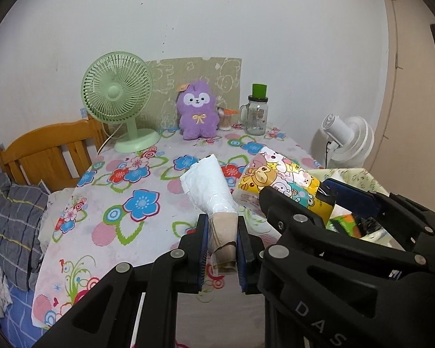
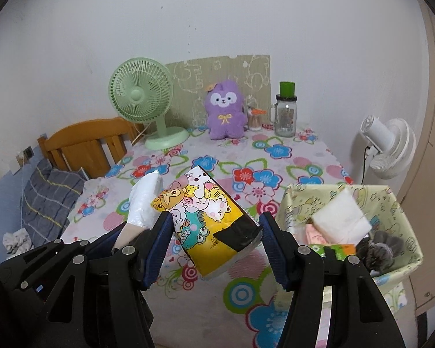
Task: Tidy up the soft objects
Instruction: 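Carry both held items over the yellow-green box and lower them inside, then open left gripper releasing the roll while right gripper releases the cartoon pack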
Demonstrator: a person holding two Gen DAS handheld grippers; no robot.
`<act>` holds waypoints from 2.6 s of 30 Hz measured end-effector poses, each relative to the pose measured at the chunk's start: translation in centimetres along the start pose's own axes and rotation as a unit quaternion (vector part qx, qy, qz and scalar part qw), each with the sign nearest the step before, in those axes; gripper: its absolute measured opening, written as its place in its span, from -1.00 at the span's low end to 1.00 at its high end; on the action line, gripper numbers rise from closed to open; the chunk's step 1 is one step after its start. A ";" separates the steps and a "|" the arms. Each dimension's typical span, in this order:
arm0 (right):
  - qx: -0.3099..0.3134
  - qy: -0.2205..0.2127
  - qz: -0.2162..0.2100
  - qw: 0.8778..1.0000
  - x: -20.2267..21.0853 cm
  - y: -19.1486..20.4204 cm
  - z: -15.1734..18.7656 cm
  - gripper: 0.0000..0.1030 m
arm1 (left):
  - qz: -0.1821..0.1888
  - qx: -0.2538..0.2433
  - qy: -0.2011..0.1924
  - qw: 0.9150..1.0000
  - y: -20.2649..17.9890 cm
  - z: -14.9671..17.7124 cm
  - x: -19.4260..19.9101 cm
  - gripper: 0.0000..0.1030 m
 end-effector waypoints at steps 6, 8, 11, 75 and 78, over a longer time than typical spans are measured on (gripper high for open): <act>0.003 -0.007 0.003 1.000 1.2 -1.8 -0.8 0.25 | 0.001 -0.008 -0.004 1.000 -2.2 -1.1 0.3 -0.70; 0.002 -0.009 0.005 1.000 1.5 -2.5 -1.2 0.25 | 0.003 -0.010 -0.006 1.000 -3.0 -1.5 0.4 -0.70; 0.004 -0.009 0.007 1.000 2.0 -3.7 -1.7 0.25 | 0.003 -0.012 -0.008 1.000 -3.9 -2.0 0.5 -0.70; -0.073 -0.013 0.098 0.992 0.4 -15.9 -0.5 0.82 | 0.065 -0.072 0.003 0.995 -12.8 -2.7 -5.4 0.83; -0.071 -0.020 0.101 0.992 1.4 -14.9 -0.3 0.83 | 0.063 -0.071 -0.005 0.995 -11.9 -2.4 -4.3 0.83</act>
Point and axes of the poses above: each gripper's, at about its wrist camera, not at the fingertips, and x roughly against the way its jaws point, y to its left, z to its underside, the point moved 3 cm from there along -x, roughly the way its jaws point, and after that the axes turned 8 degrees about -x, right-handed, at the moved point
